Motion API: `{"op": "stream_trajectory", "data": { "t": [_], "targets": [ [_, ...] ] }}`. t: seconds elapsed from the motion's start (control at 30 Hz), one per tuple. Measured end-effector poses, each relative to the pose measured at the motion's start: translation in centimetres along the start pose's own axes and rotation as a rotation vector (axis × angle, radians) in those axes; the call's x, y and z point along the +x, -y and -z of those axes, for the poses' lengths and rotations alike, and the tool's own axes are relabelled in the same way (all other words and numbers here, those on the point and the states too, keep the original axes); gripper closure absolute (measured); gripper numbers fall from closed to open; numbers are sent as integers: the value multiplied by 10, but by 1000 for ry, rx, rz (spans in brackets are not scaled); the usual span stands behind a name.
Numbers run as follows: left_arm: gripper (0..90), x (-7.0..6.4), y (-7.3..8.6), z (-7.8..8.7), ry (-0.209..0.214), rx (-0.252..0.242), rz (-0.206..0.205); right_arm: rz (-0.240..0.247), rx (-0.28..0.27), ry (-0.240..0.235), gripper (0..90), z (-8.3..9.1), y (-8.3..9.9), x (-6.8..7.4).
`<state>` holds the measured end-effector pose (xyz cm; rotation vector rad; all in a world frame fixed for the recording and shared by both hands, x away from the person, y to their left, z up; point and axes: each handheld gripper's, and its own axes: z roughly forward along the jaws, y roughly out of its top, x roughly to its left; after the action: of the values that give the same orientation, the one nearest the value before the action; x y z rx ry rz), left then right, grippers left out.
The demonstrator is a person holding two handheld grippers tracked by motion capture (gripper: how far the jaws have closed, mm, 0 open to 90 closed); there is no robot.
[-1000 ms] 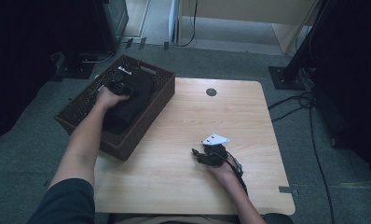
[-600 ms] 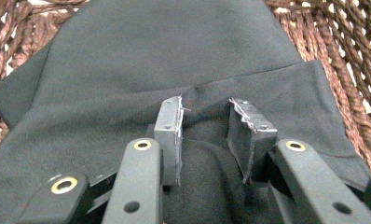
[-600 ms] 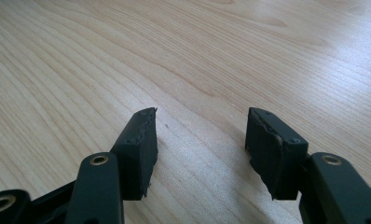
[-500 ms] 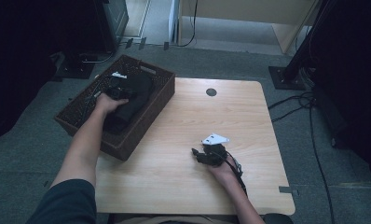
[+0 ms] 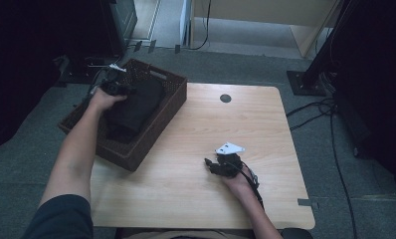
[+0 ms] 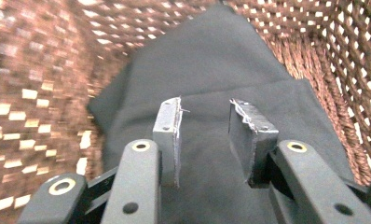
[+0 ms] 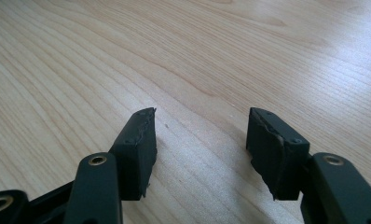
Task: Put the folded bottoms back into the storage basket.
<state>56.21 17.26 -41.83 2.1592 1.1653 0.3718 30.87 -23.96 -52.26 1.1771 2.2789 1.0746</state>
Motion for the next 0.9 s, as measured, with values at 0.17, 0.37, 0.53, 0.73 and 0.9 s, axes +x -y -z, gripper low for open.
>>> {"op": "stream_trajectory", "data": {
  "t": [0.17, 0.37, 0.53, 0.73, 0.9],
  "targets": [
    [649, -1, 0, 12, 1, 26, -3, 0, 1, 1, 429, 0, 0, 0],
    [639, -16, 3, 17, 38, 53, 9, -1, 3, 1, 418, 0, 0, 1],
    [638, -36, 4, 24, 72, 51, -28, 3, 4, -1, 410, 1, 0, 3],
    [626, -68, 6, 30, 122, 57, -98, 4, 5, -2, 404, 0, 0, 3],
    [606, -89, 2, 38, 134, 46, -123, 3, 7, -1, 385, 1, 0, 3]
  ]
}}
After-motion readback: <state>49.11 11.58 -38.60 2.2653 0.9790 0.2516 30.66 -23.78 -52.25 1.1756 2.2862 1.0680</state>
